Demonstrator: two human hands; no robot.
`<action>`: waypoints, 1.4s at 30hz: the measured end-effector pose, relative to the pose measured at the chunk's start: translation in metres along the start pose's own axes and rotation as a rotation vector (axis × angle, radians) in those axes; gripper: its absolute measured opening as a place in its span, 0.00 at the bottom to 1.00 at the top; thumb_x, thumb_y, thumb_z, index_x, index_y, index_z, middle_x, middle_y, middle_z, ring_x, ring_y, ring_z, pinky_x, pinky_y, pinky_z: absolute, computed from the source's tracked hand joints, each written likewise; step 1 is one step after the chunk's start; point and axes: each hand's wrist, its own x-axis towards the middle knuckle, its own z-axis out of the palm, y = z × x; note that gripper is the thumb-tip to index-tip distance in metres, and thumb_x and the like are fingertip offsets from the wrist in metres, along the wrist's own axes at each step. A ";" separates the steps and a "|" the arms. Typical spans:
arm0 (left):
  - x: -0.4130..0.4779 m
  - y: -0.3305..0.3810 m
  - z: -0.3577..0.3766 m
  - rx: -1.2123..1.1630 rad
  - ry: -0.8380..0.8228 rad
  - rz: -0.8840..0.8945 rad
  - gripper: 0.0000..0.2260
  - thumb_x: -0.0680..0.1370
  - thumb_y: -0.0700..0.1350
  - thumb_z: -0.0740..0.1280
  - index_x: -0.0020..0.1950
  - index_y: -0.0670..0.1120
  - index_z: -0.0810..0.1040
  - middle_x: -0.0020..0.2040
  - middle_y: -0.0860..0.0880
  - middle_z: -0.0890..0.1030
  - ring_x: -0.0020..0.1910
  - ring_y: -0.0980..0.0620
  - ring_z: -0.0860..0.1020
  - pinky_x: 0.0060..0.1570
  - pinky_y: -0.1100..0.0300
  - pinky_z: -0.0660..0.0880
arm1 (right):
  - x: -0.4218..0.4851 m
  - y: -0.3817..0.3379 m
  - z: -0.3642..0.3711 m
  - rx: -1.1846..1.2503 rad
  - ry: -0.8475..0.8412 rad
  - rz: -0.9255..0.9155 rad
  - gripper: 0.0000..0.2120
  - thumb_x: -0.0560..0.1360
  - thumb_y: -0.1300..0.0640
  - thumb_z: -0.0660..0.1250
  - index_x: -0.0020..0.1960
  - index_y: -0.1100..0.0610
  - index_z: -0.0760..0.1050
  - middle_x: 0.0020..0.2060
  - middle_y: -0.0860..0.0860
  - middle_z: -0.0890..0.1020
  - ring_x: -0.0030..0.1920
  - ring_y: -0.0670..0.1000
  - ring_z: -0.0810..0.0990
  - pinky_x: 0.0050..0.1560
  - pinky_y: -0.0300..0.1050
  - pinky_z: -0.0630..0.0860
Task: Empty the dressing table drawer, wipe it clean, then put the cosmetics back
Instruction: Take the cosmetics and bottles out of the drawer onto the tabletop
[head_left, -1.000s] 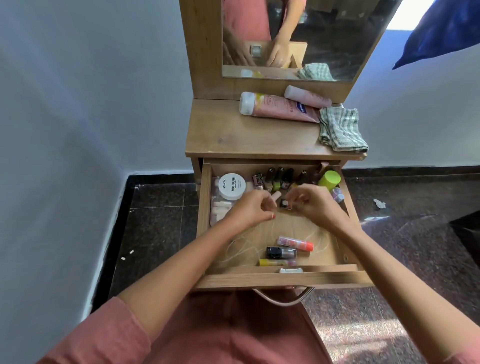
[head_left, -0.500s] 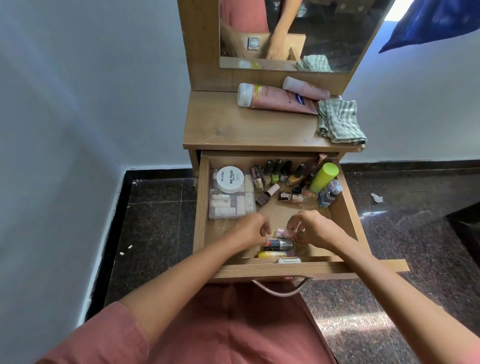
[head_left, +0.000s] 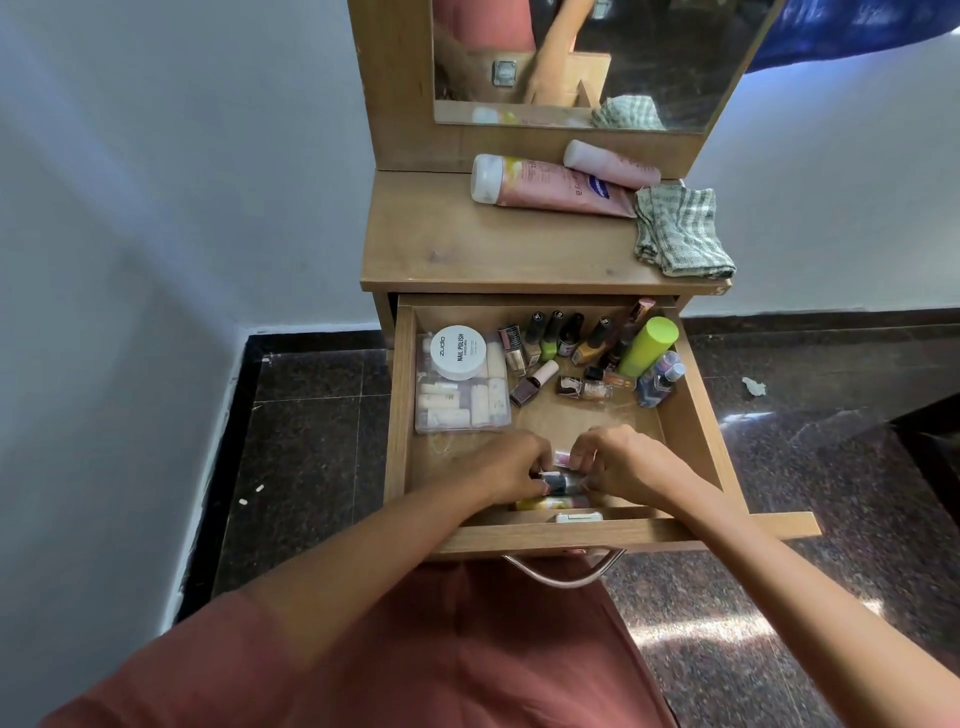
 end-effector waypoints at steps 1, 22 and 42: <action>0.000 0.001 0.000 0.023 0.006 0.018 0.11 0.74 0.44 0.68 0.56 0.44 0.76 0.54 0.45 0.78 0.52 0.48 0.76 0.53 0.55 0.74 | -0.001 0.000 0.001 -0.005 0.011 -0.007 0.11 0.70 0.64 0.67 0.51 0.57 0.78 0.48 0.50 0.82 0.49 0.51 0.80 0.48 0.42 0.75; -0.006 0.003 -0.004 0.146 -0.062 0.099 0.06 0.73 0.43 0.68 0.48 0.46 0.78 0.47 0.47 0.80 0.45 0.46 0.78 0.45 0.55 0.75 | 0.008 0.013 0.007 -0.036 0.085 0.136 0.09 0.73 0.53 0.66 0.51 0.56 0.75 0.52 0.54 0.78 0.52 0.56 0.77 0.49 0.48 0.73; -0.016 0.012 -0.024 0.221 0.017 0.079 0.06 0.74 0.45 0.67 0.50 0.48 0.79 0.45 0.48 0.80 0.41 0.51 0.76 0.32 0.62 0.67 | -0.005 0.008 -0.013 0.303 0.285 0.170 0.11 0.72 0.46 0.66 0.38 0.53 0.73 0.39 0.51 0.81 0.43 0.53 0.80 0.45 0.50 0.77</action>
